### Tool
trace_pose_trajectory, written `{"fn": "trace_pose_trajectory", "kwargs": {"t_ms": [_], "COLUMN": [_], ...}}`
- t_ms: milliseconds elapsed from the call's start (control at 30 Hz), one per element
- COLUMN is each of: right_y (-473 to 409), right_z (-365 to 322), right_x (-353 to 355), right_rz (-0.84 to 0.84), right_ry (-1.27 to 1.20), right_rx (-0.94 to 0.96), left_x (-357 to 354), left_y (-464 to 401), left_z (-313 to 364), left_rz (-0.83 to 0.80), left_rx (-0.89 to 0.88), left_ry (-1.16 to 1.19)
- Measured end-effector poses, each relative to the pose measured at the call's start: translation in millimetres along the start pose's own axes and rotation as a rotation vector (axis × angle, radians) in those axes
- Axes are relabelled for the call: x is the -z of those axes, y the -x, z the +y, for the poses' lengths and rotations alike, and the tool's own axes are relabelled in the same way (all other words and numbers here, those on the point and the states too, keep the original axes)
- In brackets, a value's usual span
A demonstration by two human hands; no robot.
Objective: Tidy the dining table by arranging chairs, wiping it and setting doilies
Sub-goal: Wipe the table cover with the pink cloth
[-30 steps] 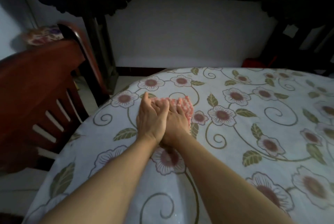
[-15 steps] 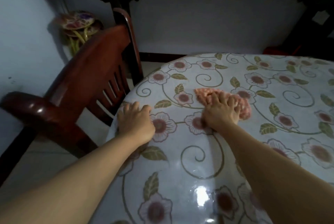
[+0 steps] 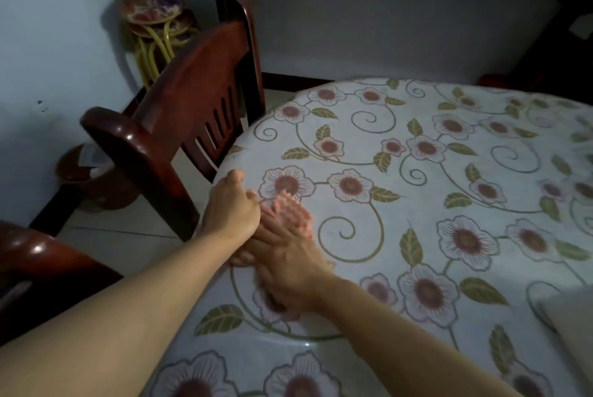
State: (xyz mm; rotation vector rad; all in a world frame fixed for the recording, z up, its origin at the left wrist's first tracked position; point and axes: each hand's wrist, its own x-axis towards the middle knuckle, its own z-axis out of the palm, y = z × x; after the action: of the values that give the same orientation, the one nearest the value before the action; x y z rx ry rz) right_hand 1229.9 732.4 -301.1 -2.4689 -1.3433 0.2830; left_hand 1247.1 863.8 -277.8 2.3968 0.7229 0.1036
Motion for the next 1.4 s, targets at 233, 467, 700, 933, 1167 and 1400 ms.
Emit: {"fn": "trace_pose_trajectory", "kwargs": {"t_ms": [233, 467, 700, 933, 1167, 1400], "right_y": [106.9, 85.2, 155.7, 197.3, 176.2, 270.6], "right_z": [122.5, -5.2, -68.3, 20.8, -118.5, -196.1], "right_x": [45.0, -6.0, -40.4, -31.7, -57.4, -93.6], "right_rz": [0.119, 0.092, -0.019, 0.115, 0.064, -0.025], "right_ry": [0.098, 0.049, -0.005, 0.164, -0.05, 0.033], "right_rx": [-0.912, -0.319, 0.101, -0.598, -0.241, 0.195], "left_x": [-11.1, -3.1, 10.8, 28.3, 40.4, 52.0], "left_y": [52.3, 108.5, 171.7, 236.7, 271.3, 300.9], "left_z": [-11.4, -19.0, -28.2, -52.6, -77.1, -90.0], "left_rz": [-0.046, -0.026, -0.028, -0.071, -0.041, -0.049], "left_rx": [-0.118, -0.061, 0.05, 0.053, 0.056, 0.104], "left_ry": [-0.031, -0.004, -0.075, -0.068, -0.053, 0.025]}}
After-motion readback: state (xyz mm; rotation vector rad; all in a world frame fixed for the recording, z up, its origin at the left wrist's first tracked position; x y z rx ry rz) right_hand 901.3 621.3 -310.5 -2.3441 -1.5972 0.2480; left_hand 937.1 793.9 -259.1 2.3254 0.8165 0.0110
